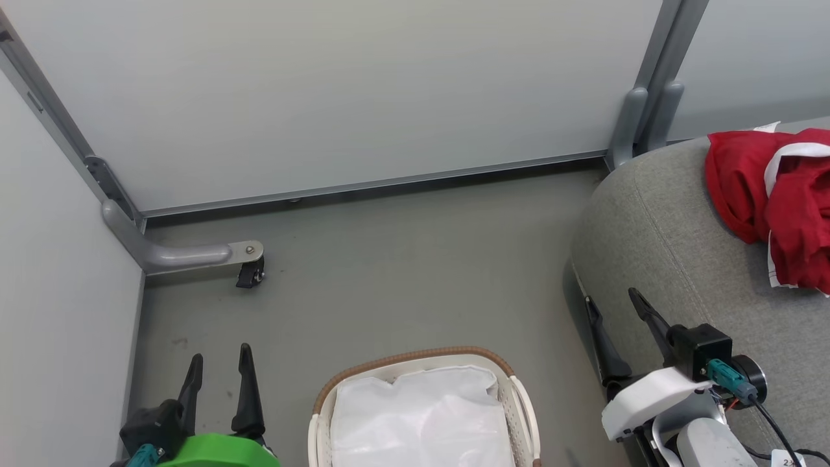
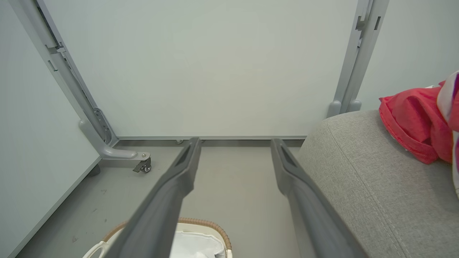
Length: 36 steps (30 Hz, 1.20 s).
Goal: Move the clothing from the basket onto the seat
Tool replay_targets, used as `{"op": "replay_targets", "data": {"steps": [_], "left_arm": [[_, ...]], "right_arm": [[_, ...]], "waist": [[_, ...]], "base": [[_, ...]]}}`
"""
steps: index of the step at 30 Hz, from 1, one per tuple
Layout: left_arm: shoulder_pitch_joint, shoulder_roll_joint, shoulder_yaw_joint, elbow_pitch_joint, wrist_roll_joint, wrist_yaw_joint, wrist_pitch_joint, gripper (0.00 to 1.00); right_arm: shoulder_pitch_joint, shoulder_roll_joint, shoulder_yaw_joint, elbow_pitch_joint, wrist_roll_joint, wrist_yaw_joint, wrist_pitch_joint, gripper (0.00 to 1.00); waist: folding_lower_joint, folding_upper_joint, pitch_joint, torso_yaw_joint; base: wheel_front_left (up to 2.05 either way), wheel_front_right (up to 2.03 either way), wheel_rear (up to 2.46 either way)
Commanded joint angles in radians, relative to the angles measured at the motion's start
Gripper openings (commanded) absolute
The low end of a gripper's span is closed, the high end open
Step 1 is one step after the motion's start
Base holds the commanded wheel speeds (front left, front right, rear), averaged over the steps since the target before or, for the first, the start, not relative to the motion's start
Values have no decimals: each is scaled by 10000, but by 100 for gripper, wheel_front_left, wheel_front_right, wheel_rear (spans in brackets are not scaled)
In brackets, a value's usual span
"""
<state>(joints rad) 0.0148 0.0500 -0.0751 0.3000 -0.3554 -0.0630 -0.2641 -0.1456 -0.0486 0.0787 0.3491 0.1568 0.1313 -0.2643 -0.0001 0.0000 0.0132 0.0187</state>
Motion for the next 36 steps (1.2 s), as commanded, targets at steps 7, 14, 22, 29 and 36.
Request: {"op": "replay_targets", "data": {"steps": [7, 14, 22, 29, 36], "left_arm": [[83, 11, -87, 171, 94, -74, -3, 100], [0, -17, -159, 578, -85, -33, 19, 0], [-154, -16, 63, 508, -1395, -102, 426, 0], [-266, -13, 240, 385, -2506, -163, 750, 0], [-376, -10, 399, 282, -3488, -214, 1044, 0]], "right_arm": [[28, -36, 69, 46, 140, -11, -1, 100], [147, 46, 72, 275, 149, 0, 17, 0], [166, 41, -157, 180, 1661, -1, 429, 0], [195, 34, -324, 35, 2943, -1, 752, 0], [214, 27, -481, -83, 4082, -2, 1048, 0]], "waist": [[1, 0, -4, 19], [1, 0, -6, 35], [1, 0, -12, 21], [1, 0, -17, 9], [1, 0, -22, -3]], "base": [[0, 0, 0], [0, 0, 0], [0, 0, 0], [0, 0, 0], [0, 0, 0]]}}
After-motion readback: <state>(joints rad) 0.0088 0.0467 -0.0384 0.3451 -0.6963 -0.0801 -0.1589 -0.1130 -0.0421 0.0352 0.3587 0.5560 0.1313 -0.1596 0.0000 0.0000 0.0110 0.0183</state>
